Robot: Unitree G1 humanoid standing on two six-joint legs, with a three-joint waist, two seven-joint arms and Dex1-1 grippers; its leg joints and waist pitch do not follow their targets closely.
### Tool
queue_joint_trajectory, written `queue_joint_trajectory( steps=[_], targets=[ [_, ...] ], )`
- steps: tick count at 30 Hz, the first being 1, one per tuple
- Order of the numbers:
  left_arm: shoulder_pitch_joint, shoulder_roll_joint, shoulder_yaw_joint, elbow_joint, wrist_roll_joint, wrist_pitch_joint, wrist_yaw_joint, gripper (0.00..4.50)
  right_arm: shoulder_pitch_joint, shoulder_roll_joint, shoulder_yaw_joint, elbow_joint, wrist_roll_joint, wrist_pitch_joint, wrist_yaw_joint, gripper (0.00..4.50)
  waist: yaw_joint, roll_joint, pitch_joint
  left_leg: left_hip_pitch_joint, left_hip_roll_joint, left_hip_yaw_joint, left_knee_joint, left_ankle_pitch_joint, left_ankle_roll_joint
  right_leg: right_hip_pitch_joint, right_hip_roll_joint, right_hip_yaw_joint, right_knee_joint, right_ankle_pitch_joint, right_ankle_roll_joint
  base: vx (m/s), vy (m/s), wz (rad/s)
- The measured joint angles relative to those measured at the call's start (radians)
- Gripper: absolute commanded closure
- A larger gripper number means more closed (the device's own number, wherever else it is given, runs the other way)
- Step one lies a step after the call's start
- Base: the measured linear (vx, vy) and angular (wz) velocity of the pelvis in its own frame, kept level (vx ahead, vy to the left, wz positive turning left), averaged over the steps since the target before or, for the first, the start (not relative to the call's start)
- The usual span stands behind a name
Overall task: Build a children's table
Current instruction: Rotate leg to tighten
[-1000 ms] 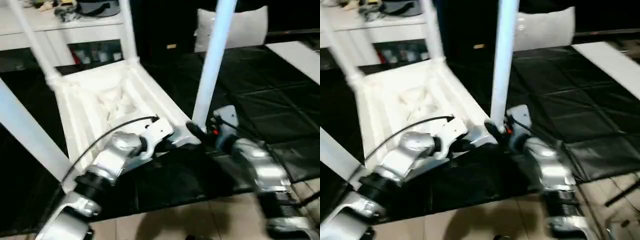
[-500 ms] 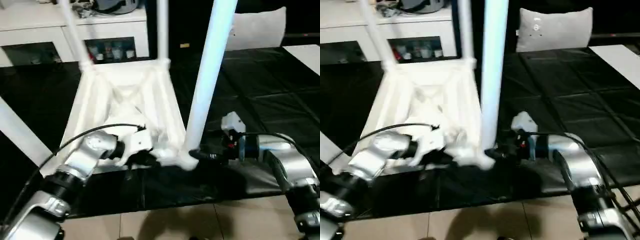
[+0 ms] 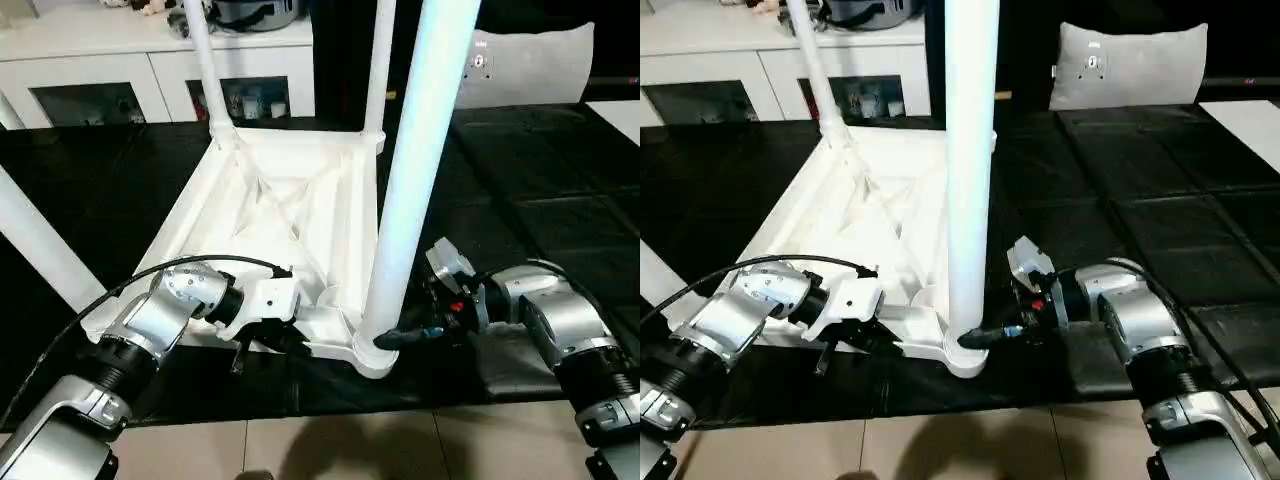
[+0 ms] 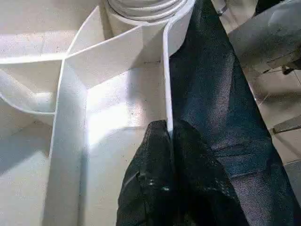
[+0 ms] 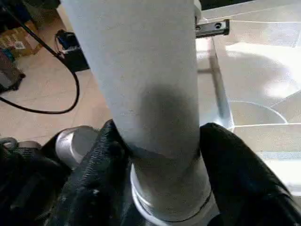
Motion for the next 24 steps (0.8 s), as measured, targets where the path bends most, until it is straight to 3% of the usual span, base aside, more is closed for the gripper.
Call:
queue_joint_trajectory(
  steps=[6,10,15,16,21,24],
  targets=[
    [0.003,-0.005,0.016,-0.015,-0.024,0.076,-0.005,4.50,0.013,0.005,-0.012,-0.013,0.012,0.032,-0.006,2.52,0.001,0.000,0.000,0.000,0.000,0.000,-0.001,0.000,0.000,0.000,0.000,0.000,0.000,0.000,0.000,0.000,0.000,0.00],
    [0.018,-0.022,0.050,-0.043,-0.026,0.197,0.068,4.50,0.060,0.049,-0.062,-0.054,0.023,0.060,-0.144,2.53,-0.005,0.000,0.000,0.004,0.000,0.002,-0.001,0.001,-0.002,0.001,0.000,0.001,0.001,0.000,0.000,0.000,0.000,0.00],
    [0.023,-0.076,0.100,-0.059,-0.009,0.321,0.221,4.50,0.075,0.137,-0.141,-0.060,-0.015,0.070,-0.423,2.54,-0.067,-0.002,0.001,0.006,0.003,0.003,0.001,0.000,-0.009,0.003,0.001,-0.006,-0.005,0.000,0.000,0.000,0.000,0.00],
    [0.024,-0.093,0.109,-0.063,-0.008,0.350,0.259,4.50,0.075,0.158,-0.154,-0.061,-0.023,0.074,-0.490,2.55,-0.084,-0.002,0.001,0.005,0.003,0.003,0.001,0.000,-0.009,0.004,0.001,-0.011,-0.011,0.001,0.001,0.000,0.000,0.00],
    [0.029,-0.192,0.152,-0.065,0.012,0.449,0.432,4.50,0.080,0.276,-0.206,-0.080,-0.084,0.086,-0.795,2.57,-0.138,0.004,0.001,0.006,0.017,-0.010,0.000,0.000,-0.010,0.024,0.000,-0.045,-0.042,0.001,0.002,0.000,0.000,0.00],
    [-0.009,-0.279,0.175,-0.010,0.056,0.465,0.588,4.50,0.022,0.402,-0.259,-0.008,-0.121,0.070,-1.064,2.57,-0.167,0.010,0.002,0.007,0.021,-0.014,0.001,0.000,-0.010,0.031,0.000,-0.057,-0.053,0.001,0.003,0.000,0.000,0.00]
  ],
)
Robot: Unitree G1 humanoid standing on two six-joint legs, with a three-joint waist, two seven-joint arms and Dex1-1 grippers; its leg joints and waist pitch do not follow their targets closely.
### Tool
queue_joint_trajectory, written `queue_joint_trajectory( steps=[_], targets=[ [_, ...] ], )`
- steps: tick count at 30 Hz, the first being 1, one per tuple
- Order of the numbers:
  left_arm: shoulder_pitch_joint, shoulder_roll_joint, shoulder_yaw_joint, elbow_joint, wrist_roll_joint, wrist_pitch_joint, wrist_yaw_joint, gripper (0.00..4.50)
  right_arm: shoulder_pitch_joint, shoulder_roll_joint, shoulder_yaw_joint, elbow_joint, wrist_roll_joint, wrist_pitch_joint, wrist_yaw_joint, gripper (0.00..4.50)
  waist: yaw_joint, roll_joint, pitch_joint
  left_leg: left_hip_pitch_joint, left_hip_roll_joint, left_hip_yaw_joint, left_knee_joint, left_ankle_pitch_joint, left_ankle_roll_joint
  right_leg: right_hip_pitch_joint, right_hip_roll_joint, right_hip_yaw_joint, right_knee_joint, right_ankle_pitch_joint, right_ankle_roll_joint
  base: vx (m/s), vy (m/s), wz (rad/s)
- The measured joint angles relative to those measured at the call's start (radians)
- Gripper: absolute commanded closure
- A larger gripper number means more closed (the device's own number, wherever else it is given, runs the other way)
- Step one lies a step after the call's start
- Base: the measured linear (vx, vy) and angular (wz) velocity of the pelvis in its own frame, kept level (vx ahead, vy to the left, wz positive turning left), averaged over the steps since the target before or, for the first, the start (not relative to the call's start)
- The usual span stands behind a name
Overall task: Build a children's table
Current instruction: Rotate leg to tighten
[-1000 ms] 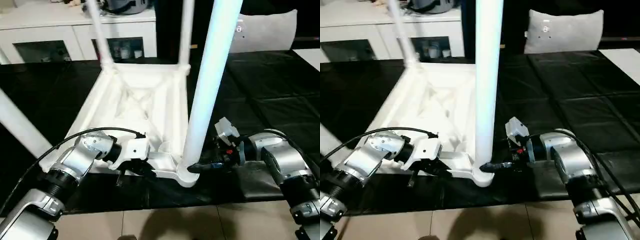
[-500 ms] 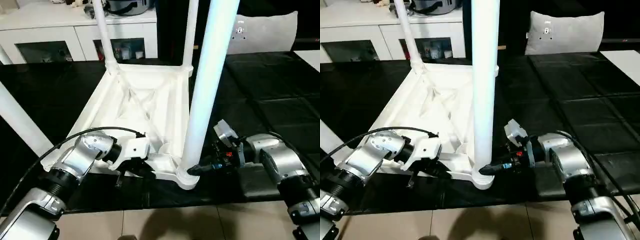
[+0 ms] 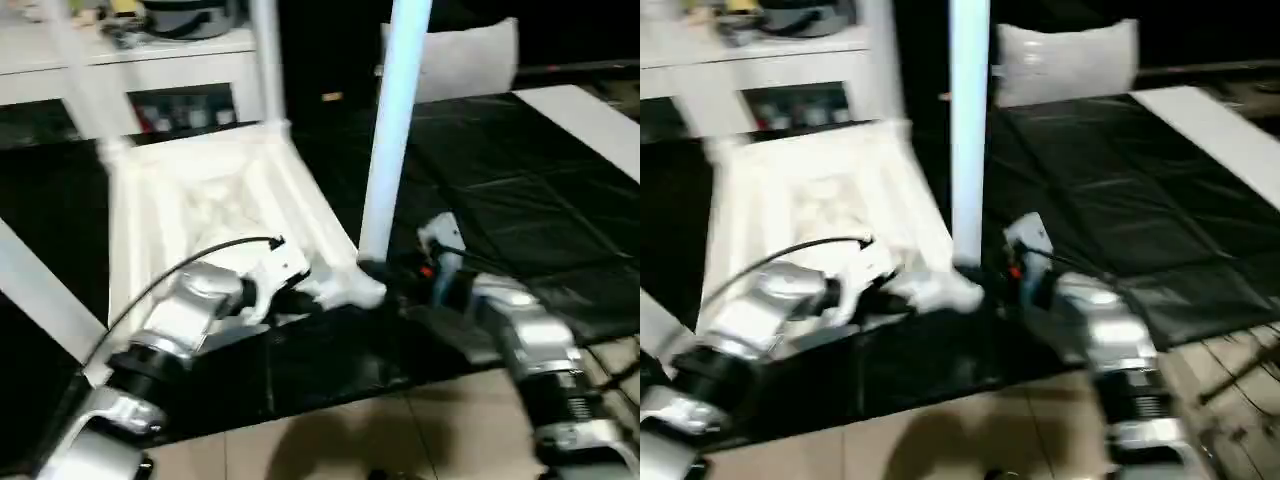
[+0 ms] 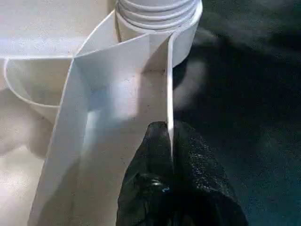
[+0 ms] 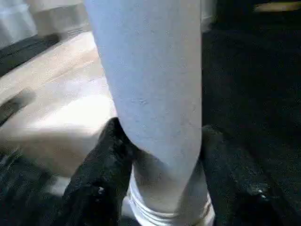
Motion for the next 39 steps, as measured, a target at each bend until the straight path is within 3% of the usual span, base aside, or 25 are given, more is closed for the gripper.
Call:
queue_joint_trajectory(
  steps=[3,4,6,10,13,15,20,21,24,25,27,32,39],
  targets=[
    [-0.020,-0.058,0.001,0.030,0.017,-0.004,0.093,4.50,-0.031,0.052,-0.024,0.047,-0.016,-0.039,-0.155,2.57,-0.015,0.000,0.000,-0.001,-0.002,0.000,0.000,-0.002,0.001,0.000,-0.002,0.001,0.001,0.000,0.000,0.000,0.000,0.00],
    [-0.020,-0.060,0.000,0.030,0.017,-0.014,0.096,4.50,-0.031,0.055,-0.023,0.048,-0.023,-0.054,-0.165,2.01,-0.018,0.000,0.000,-0.001,-0.003,0.000,-0.001,-0.003,0.000,-0.002,-0.003,0.001,0.002,0.001,0.001,0.000,0.000,0.00],
    [-0.019,-0.059,-0.003,0.030,0.020,-0.032,0.096,4.50,-0.027,0.055,-0.022,0.043,-0.033,-0.069,-0.158,1.87,-0.018,0.000,0.000,-0.007,-0.007,0.000,-0.005,-0.004,-0.001,-0.004,-0.003,0.002,0.003,0.002,0.000,0.000,0.000,0.00],
    [-0.019,-0.046,-0.019,0.026,0.018,-0.076,0.064,4.50,-0.005,0.008,-0.021,0.018,-0.022,-0.073,-0.067,1.52,0.013,-0.001,-0.001,-0.008,-0.014,0.001,-0.007,-0.005,0.002,-0.017,-0.003,0.021,0.031,0.000,-0.002,0.026,-0.013,0.04],
    [-0.019,-0.024,-0.025,0.025,0.014,-0.113,0.033,4.50,0.005,-0.034,-0.013,0.009,-0.001,-0.078,0.020,1.33,0.041,-0.001,-0.001,-0.018,-0.014,0.001,-0.005,-0.005,0.002,-0.032,-0.003,0.023,0.046,-0.006,-0.009,0.000,0.000,0.00],
    [-0.019,-0.022,-0.028,0.025,0.014,-0.123,0.022,4.50,0.011,-0.042,-0.014,0.008,0.001,-0.079,0.039,1.33,0.057,-0.001,-0.002,-0.018,-0.014,0.002,-0.004,-0.005,0.002,-0.036,-0.004,0.024,0.055,-0.009,-0.014,0.000,0.000,0.00],
    [-0.019,-0.014,-0.029,0.025,0.016,-0.126,0.017,4.50,0.013,-0.043,-0.014,0.008,0.001,-0.078,0.050,1.33,0.073,-0.001,-0.002,-0.017,-0.011,0.003,-0.004,-0.003,-0.001,-0.038,-0.001,0.024,0.055,-0.009,-0.015,0.000,0.000,0.00],
    [-0.019,-0.003,-0.032,0.026,0.016,-0.132,0.008,4.50,0.015,-0.061,-0.013,0.008,0.008,-0.078,0.068,1.14,0.076,-0.001,-0.002,-0.017,-0.011,0.003,-0.003,-0.003,-0.001,-0.038,-0.001,0.025,0.055,-0.009,-0.014,0.000,0.000,0.00],
    [-0.014,0.065,-0.071,0.027,0.002,-0.226,-0.112,4.50,0.050,-0.221,0.033,-0.035,0.068,-0.057,0.316,0.96,0.094,-0.001,-0.001,-0.018,-0.011,0.003,-0.002,-0.003,-0.001,-0.038,-0.001,0.026,0.055,-0.009,-0.013,0.000,0.000,0.00],
    [0.000,0.112,-0.076,0.027,-0.014,-0.282,-0.185,4.50,0.064,-0.312,0.040,-0.050,0.086,-0.033,0.448,0.96,0.109,-0.001,-0.001,-0.017,-0.010,0.003,-0.002,-0.003,-0.001,-0.037,-0.001,0.026,0.055,-0.009,-0.012,0.000,0.000,0.00],
    [0.012,0.168,-0.076,0.031,-0.019,-0.337,-0.257,4.50,0.070,-0.390,0.040,-0.063,0.095,-0.014,0.573,0.96,0.120,-0.001,-0.002,-0.018,-0.009,0.004,-0.001,-0.003,-0.001,-0.037,-0.001,0.026,0.055,-0.009,-0.012,0.000,0.000,0.00],
    [0.011,0.222,-0.109,0.025,-0.027,-0.402,-0.409,4.50,0.035,-0.406,0.094,-0.026,0.091,-0.029,0.725,0.96,0.139,-0.002,-0.003,-0.017,-0.009,0.006,0.002,-0.003,-0.001,-0.037,-0.001,0.028,0.057,-0.008,-0.013,0.000,0.000,0.00],
    [0.007,0.251,-0.133,0.038,-0.028,-0.485,-0.481,4.50,0.014,-0.424,0.152,-0.002,0.083,-0.052,0.847,0.96,0.165,-0.005,-0.004,-0.017,-0.009,0.006,0.003,-0.003,-0.001,-0.036,-0.001,0.029,0.058,-0.008,-0.013,0.000,0.000,0.00]
  ],
)
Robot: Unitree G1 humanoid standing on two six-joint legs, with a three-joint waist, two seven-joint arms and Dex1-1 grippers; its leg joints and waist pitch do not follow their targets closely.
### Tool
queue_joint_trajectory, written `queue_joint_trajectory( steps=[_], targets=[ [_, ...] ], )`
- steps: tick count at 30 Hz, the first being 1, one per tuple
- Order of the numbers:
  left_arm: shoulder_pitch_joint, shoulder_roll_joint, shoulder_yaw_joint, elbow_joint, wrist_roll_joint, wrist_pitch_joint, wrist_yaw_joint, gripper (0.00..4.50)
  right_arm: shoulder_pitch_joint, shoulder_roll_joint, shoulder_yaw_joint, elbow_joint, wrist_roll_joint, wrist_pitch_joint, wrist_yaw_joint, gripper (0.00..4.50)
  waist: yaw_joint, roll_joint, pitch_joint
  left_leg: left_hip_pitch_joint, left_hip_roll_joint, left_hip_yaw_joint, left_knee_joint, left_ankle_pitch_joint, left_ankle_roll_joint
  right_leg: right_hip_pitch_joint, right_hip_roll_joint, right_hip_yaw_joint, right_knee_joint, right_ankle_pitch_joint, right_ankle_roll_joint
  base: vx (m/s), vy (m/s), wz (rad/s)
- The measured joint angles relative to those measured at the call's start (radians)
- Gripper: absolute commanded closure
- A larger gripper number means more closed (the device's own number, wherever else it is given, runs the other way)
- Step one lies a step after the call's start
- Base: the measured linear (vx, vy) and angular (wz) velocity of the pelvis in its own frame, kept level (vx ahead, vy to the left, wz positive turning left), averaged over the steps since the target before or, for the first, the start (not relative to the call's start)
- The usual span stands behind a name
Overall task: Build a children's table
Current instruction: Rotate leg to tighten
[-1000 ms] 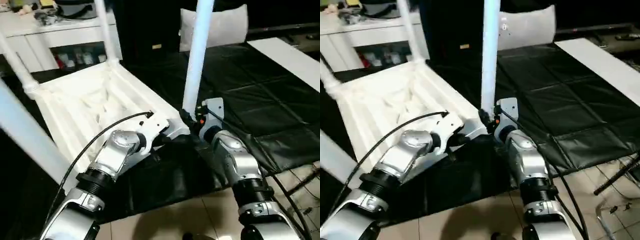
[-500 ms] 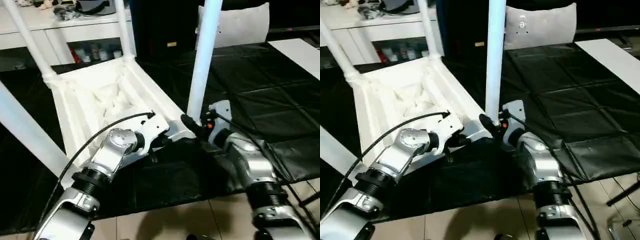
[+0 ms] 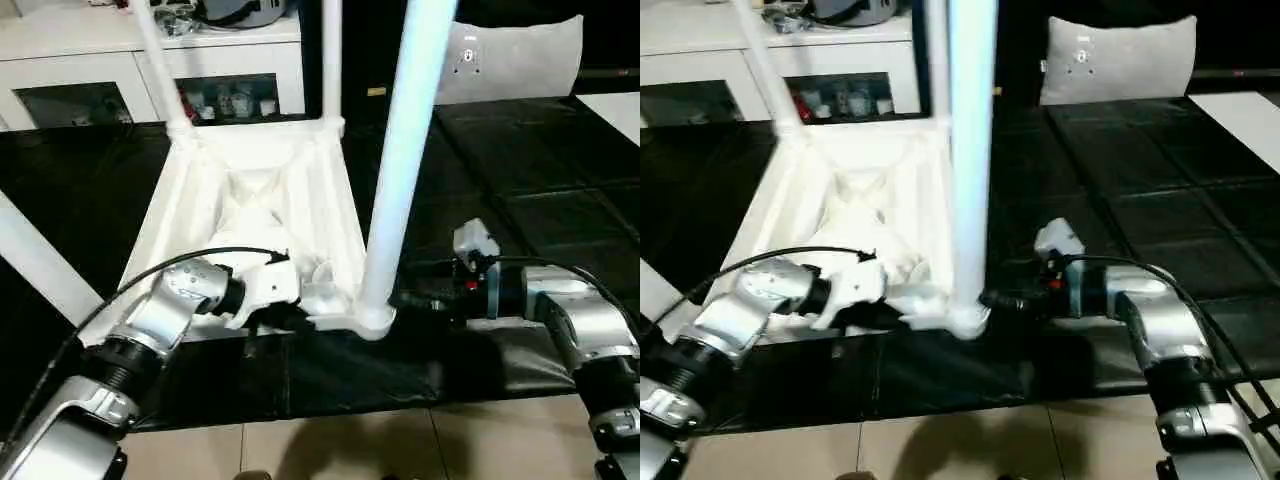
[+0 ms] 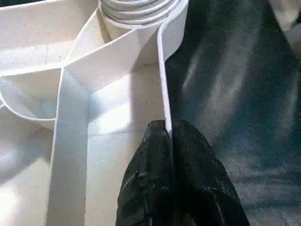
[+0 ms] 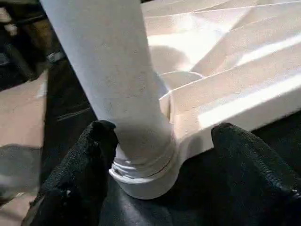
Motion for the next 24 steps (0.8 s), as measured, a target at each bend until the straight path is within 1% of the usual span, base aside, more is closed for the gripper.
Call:
queue_joint_trajectory(
  steps=[1,3,4,6,7,8,11,13,14,16,18,24],
  targets=[
    [0.000,-0.001,-0.002,0.000,0.000,-0.007,-0.012,4.50,-0.001,0.002,0.008,0.000,0.002,0.002,0.026,0.96,0.005,0.000,0.000,0.000,0.000,0.000,0.000,0.000,0.000,0.000,0.000,0.000,0.000,0.000,0.000,0.000,0.000,0.00],
    [0.000,-0.001,-0.004,0.000,0.000,-0.017,-0.027,4.50,-0.004,0.011,0.017,0.000,0.010,0.007,0.057,1.32,0.010,0.000,0.000,0.000,0.000,0.000,0.000,0.000,0.000,0.000,0.000,0.000,0.000,0.000,0.000,0.000,0.000,0.00],
    [0.000,-0.002,-0.005,0.000,0.000,-0.020,-0.033,4.50,-0.005,0.018,0.025,0.000,0.019,0.010,0.070,1.32,0.012,0.000,0.000,0.000,0.000,0.000,0.000,0.000,0.000,0.000,0.000,0.000,0.000,0.000,0.000,0.000,0.000,0.00],
    [0.000,-0.002,-0.007,0.000,0.000,-0.024,-0.038,4.50,-0.010,0.026,0.033,0.002,0.023,0.015,0.085,1.35,0.014,0.000,0.000,0.000,0.000,0.000,0.001,0.000,0.000,0.000,0.000,0.000,0.000,0.000,0.000,0.000,0.000,0.00],
    [-0.001,-0.001,-0.007,0.000,0.000,-0.024,-0.038,4.50,-0.016,0.031,0.037,0.009,0.024,0.015,0.090,1.60,0.013,0.000,0.000,0.000,0.000,0.000,0.001,0.000,0.000,0.000,0.000,0.000,0.001,0.000,0.000,0.000,0.000,0.00],
    [-0.001,-0.001,-0.007,0.001,0.000,-0.025,-0.038,4.50,-0.024,0.035,0.040,0.017,0.025,0.018,0.097,1.60,0.013,0.000,0.000,0.000,0.000,0.000,0.001,0.000,0.000,0.000,0.000,0.000,0.001,0.000,0.000,0.000,0.000,0.00],
    [-0.003,-0.002,-0.012,0.002,0.000,-0.028,-0.038,4.50,-0.030,0.051,0.045,0.020,0.029,0.021,0.116,1.86,0.015,-0.001,0.000,0.000,0.000,0.000,0.001,0.000,0.000,0.000,0.000,0.000,0.001,0.000,0.000,0.000,0.000,0.00],
    [-0.004,-0.005,-0.013,0.002,0.001,-0.031,-0.038,4.50,-0.030,0.053,0.046,0.022,0.031,0.024,0.123,2.15,0.018,-0.001,0.000,0.000,0.000,0.000,0.001,0.000,0.000,0.000,0.000,0.000,0.001,0.000,0.000,0.000,0.000,0.00],
    [-0.004,-0.005,-0.013,0.002,0.001,-0.033,-0.039,4.50,-0.030,0.052,0.046,0.022,0.032,0.026,0.125,2.15,0.019,-0.001,0.000,0.000,0.000,0.000,0.001,0.000,0.000,0.000,0.000,0.000,0.001,0.000,0.000,0.000,0.000,0.00],
    [-0.004,-0.006,-0.013,0.003,0.001,-0.035,-0.040,4.50,-0.030,0.051,0.046,0.022,0.032,0.026,0.128,2.33,0.021,-0.001,0.000,0.000,0.000,0.000,0.001,0.000,0.000,0.000,0.000,0.000,0.001,0.000,0.000,0.000,0.000,0.00],
    [-0.004,-0.007,-0.013,0.003,0.001,-0.034,-0.040,4.50,-0.030,0.049,0.046,0.022,0.032,0.030,0.131,2.36,0.022,-0.001,-0.001,0.000,0.000,0.000,0.001,0.000,0.000,0.000,0.000,0.000,0.001,0.000,0.000,0.000,0.000,0.00],
    [0.002,-0.017,-0.009,-0.014,-0.012,0.026,-0.043,4.50,-0.018,0.052,0.044,0.003,0.033,0.049,0.124,2.39,0.023,-0.002,-0.001,0.000,0.000,0.001,0.001,0.000,0.000,0.000,0.000,0.001,0.001,0.000,0.000,0.000,0.000,0.00]
  ],
)
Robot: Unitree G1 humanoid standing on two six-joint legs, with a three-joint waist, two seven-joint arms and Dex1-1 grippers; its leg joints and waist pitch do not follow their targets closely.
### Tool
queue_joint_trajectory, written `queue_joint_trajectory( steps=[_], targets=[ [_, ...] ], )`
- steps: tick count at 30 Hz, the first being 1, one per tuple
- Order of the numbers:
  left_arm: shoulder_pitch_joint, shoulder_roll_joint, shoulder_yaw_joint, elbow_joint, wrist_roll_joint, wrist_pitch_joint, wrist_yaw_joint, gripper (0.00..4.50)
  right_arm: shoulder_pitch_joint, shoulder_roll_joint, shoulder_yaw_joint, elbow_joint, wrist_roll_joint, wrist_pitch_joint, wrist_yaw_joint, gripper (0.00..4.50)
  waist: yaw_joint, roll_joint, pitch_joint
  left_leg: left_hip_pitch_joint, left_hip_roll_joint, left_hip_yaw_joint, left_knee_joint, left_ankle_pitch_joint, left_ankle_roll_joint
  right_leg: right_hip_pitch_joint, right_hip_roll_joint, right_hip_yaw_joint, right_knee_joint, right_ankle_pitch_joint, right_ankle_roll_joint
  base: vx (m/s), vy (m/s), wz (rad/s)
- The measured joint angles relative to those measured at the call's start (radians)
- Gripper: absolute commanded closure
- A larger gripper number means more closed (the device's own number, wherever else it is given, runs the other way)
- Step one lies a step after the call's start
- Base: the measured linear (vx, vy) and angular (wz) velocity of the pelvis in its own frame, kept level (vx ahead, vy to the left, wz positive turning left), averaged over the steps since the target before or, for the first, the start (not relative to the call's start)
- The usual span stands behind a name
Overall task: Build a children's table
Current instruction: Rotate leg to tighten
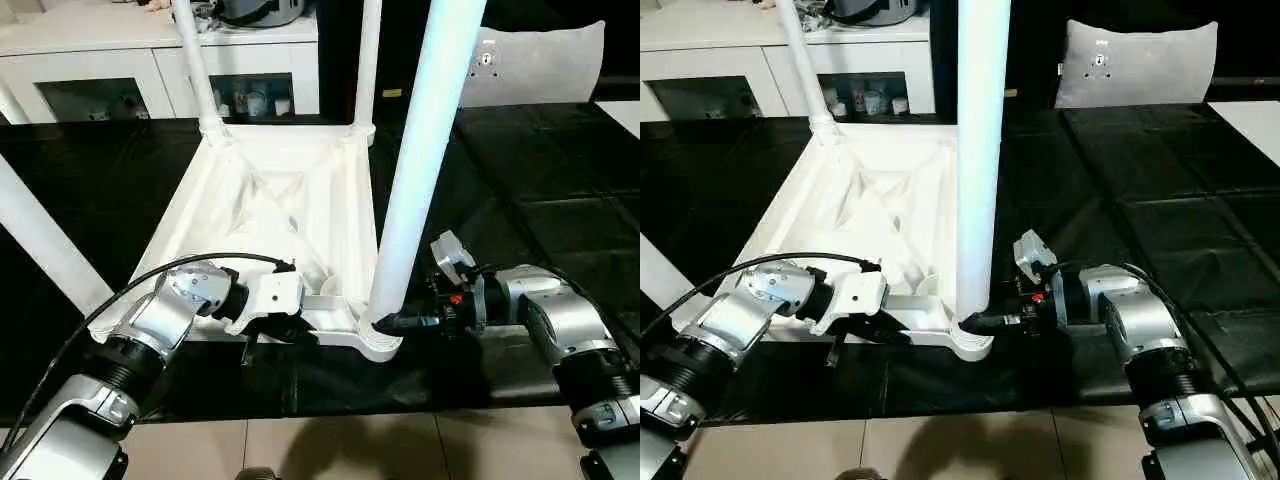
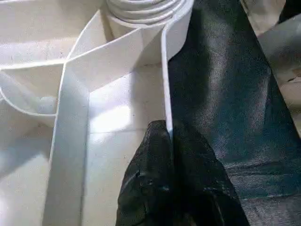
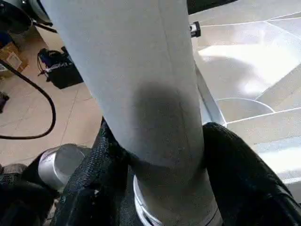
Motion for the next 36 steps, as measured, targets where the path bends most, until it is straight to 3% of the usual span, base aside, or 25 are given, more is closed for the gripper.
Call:
queue_joint_trajectory(
  steps=[3,6,9,11,12,14,15,16,18,19,20,21,26,29,36],
  targets=[
    [0.022,-0.009,0.030,-0.030,-0.007,0.101,0.035,4.50,0.032,0.047,-0.026,-0.026,-0.003,-0.001,-0.097,2.39,-0.008,-0.002,-0.005,0.002,0.000,0.000,0.000,0.000,-0.001,0.000,0.000,0.000,0.002,0.000,0.000,0.000,0.000,0.00],
    [0.026,-0.030,0.059,-0.038,0.006,0.191,0.116,4.50,0.034,0.111,-0.059,-0.025,-0.031,-0.003,-0.274,2.41,-0.039,-0.002,-0.005,0.008,0.000,0.003,0.000,0.000,-0.011,0.003,0.000,0.001,0.004,0.000,0.000,0.000,0.000,0.00],
    [0.040,-0.080,0.087,-0.063,0.024,0.282,0.221,4.50,0.034,0.177,-0.099,-0.020,-0.065,0.011,-0.460,2.42,-0.085,-0.002,-0.005,0.017,0.001,0.002,0.000,0.001,-0.012,0.015,0.002,-0.010,-0.010,0.001,0.001,0.000,0.000,0.00],
    [0.043,-0.122,0.101,-0.075,0.030,0.343,0.299,4.50,0.033,0.230,-0.134,-0.021,-0.083,0.025,-0.599,2.44,-0.122,0.004,-0.003,0.015,0.012,-0.003,0.002,0.001,-0.012,0.027,0.002,-0.034,-0.032,0.002,0.004,0.000,0.000,0.00],
    [0.043,-0.148,0.110,-0.078,0.036,0.372,0.339,4.50,0.032,0.259,-0.154,-0.021,-0.091,0.035,-0.674,2.44,-0.138,0.005,-0.002,0.016,0.022,-0.008,0.002,0.001,-0.012,0.032,0.005,-0.038,-0.040,0.003,0.005,0.000,0.000,0.00],
    [0.042,-0.214,0.127,-0.080,0.051,0.424,0.435,4.50,0.028,0.314,-0.191,-0.021,-0.109,0.043,-0.824,2.44,-0.164,0.002,0.000,0.020,0.022,-0.006,0.003,-0.001,-0.014,0.031,0.004,-0.025,-0.027,0.003,0.006,0.000,0.000,0.00],
    [0.041,-0.240,0.130,-0.079,0.060,0.439,0.473,4.50,0.028,0.333,-0.201,-0.020,-0.120,0.039,-0.875,2.44,-0.168,-0.004,0.002,0.028,0.015,-0.003,0.003,-0.002,-0.015,0.030,0.004,-0.013,-0.018,0.004,0.006,0.000,0.000,0.00],
    [0.040,-0.260,0.130,-0.078,0.065,0.450,0.509,4.50,0.025,0.348,-0.205,-0.019,-0.126,0.033,-0.926,2.44,-0.176,-0.005,0.004,0.037,0.003,0.000,0.005,-0.003,-0.013,0.029,0.001,-0.017,-0.015,0.004,0.006,0.000,0.000,0.00],
    [0.036,-0.283,0.133,-0.078,0.068,0.454,0.550,4.50,0.017,0.374,-0.220,-0.005,-0.131,0.005,-0.987,2.44,-0.183,0.000,0.004,0.026,0.006,-0.005,0.004,-0.004,-0.011,0.027,-0.001,-0.037,-0.025,0.004,0.006,0.000,0.000,0.00],
    [0.032,-0.295,0.133,-0.078,0.078,0.456,0.566,4.50,0.016,0.388,-0.230,-0.001,-0.134,-0.009,-1.017,1.88,-0.187,0.005,0.003,0.015,0.012,-0.013,0.004,-0.004,-0.011,0.030,0.001,-0.054,-0.039,0.004,0.006,0.000,0.000,0.00],
    [0.030,-0.297,0.132,-0.078,0.083,0.456,0.571,4.50,0.016,0.395,-0.234,0.000,-0.135,-0.015,-1.032,1.88,-0.189,0.008,0.002,0.015,0.018,-0.017,0.002,-0.004,-0.011,0.032,0.001,-0.059,-0.046,0.004,0.006,0.000,0.000,0.00],
    [0.029,-0.297,0.131,-0.078,0.084,0.456,0.572,4.50,0.016,0.400,-0.236,0.002,-0.135,-0.020,-1.038,1.88,-0.189,0.008,0.002,0.013,0.022,-0.020,0.002,-0.004,-0.011,0.033,0.001,-0.058,-0.045,0.004,0.006,0.000,0.000,0.00],
    [0.029,-0.280,0.119,-0.080,0.084,0.436,0.565,4.50,0.023,0.396,-0.237,-0.006,-0.135,-0.031,-1.021,1.88,-0.191,0.007,0.003,0.015,0.010,-0.016,0.000,-0.005,-0.013,0.032,0.000,-0.050,-0.042,0.004,0.006,0.000,0.000,0.00],
    [0.029,-0.245,0.104,-0.082,0.081,0.400,0.525,4.50,0.053,0.341,-0.230,-0.037,-0.117,-0.032,-0.910,1.88,-0.182,0.007,0.003,0.015,0.008,-0.016,-0.004,-0.005,-0.013,0.032,-0.001,-0.045,-0.041,0.005,0.005,0.000,0.000,0.00],
    [0.029,-0.157,0.079,-0.082,0.066,0.297,0.390,4.50,0.084,0.204,-0.187,-0.092,-0.040,-0.026,-0.623,1.24,-0.139,0.006,0.002,0.015,0.001,-0.014,-0.009,-0.005,-0.005,0.023,0.000,-0.022,-0.027,0.007,0.003,0.000,0.000,0.00]
  ],
)
